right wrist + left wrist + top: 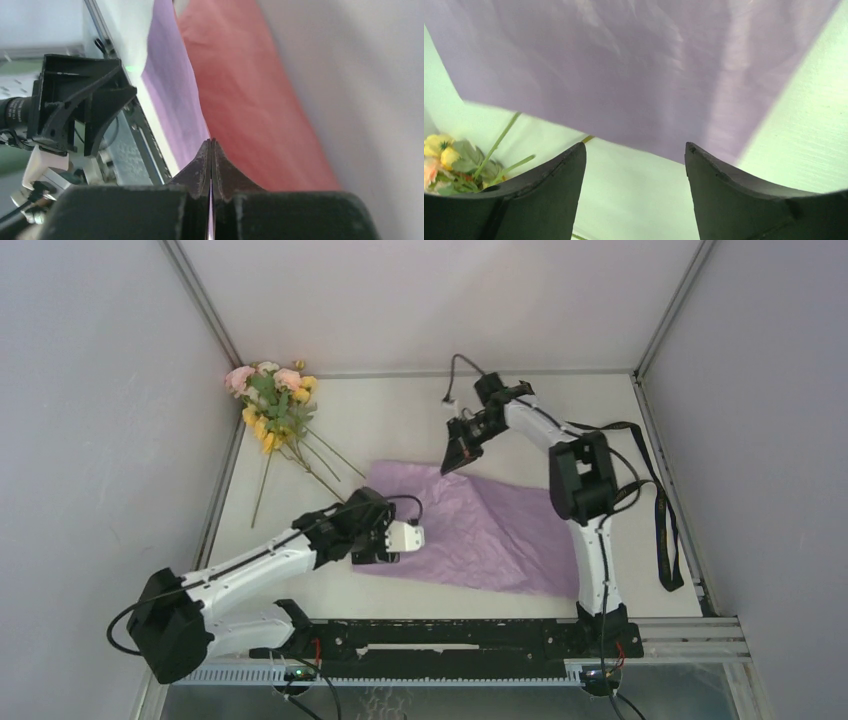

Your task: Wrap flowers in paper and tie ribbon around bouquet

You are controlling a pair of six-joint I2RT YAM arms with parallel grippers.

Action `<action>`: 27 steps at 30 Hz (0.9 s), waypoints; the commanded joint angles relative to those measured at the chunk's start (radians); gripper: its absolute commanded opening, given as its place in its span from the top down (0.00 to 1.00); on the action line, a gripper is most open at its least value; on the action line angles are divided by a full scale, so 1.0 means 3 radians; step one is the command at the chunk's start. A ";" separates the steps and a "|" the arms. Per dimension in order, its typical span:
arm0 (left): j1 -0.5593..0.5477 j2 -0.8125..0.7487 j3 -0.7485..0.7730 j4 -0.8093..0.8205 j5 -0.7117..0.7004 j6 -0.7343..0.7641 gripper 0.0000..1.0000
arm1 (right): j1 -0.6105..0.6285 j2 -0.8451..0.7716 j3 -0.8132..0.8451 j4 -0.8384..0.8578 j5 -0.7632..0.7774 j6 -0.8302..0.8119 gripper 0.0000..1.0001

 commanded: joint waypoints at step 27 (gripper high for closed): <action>0.2341 0.0492 0.2278 0.0125 0.2394 -0.4056 0.00 | 0.1426 -0.2707 -0.2376 0.3576 0.4647 0.0748 1.00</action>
